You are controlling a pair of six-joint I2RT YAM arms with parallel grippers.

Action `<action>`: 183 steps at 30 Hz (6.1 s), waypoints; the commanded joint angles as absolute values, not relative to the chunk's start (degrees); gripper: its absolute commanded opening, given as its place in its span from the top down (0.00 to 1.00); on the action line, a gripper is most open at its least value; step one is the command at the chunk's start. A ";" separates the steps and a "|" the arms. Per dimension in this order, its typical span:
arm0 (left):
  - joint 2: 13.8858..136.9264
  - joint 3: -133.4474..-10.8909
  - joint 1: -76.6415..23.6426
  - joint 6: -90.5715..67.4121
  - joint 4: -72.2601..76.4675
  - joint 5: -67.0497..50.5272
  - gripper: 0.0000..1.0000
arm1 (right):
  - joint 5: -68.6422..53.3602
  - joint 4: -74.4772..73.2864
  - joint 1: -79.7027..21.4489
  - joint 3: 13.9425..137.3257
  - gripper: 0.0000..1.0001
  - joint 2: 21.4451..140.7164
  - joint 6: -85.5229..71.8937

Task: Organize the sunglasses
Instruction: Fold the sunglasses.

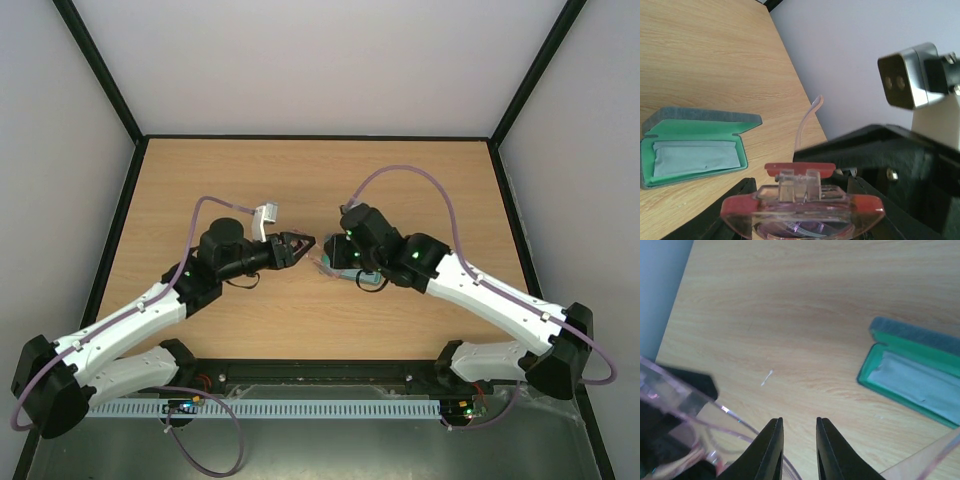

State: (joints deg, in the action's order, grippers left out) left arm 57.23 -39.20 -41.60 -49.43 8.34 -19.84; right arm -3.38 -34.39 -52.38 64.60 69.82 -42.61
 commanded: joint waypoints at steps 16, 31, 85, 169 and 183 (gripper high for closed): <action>56.30 -41.31 -39.94 -47.49 6.96 -21.76 0.49 | 6.95 -44.01 -53.68 71.64 0.73 61.91 -42.25; 54.90 -41.80 -34.65 -46.85 2.42 -15.44 0.49 | -8.59 -42.73 -53.68 52.08 0.71 46.07 -48.69; 61.49 -38.89 -38.26 -49.94 12.91 -24.82 0.50 | -11.70 -27.13 -53.44 67.89 0.70 78.38 -39.82; 65.11 -35.29 -37.09 -63.26 35.13 -47.66 0.41 | -43.18 5.21 -43.77 40.00 0.84 53.83 -48.74; 57.71 -35.52 -30.98 -59.77 23.33 -40.32 0.27 | -29.01 -17.25 -43.77 48.48 0.87 54.78 -38.51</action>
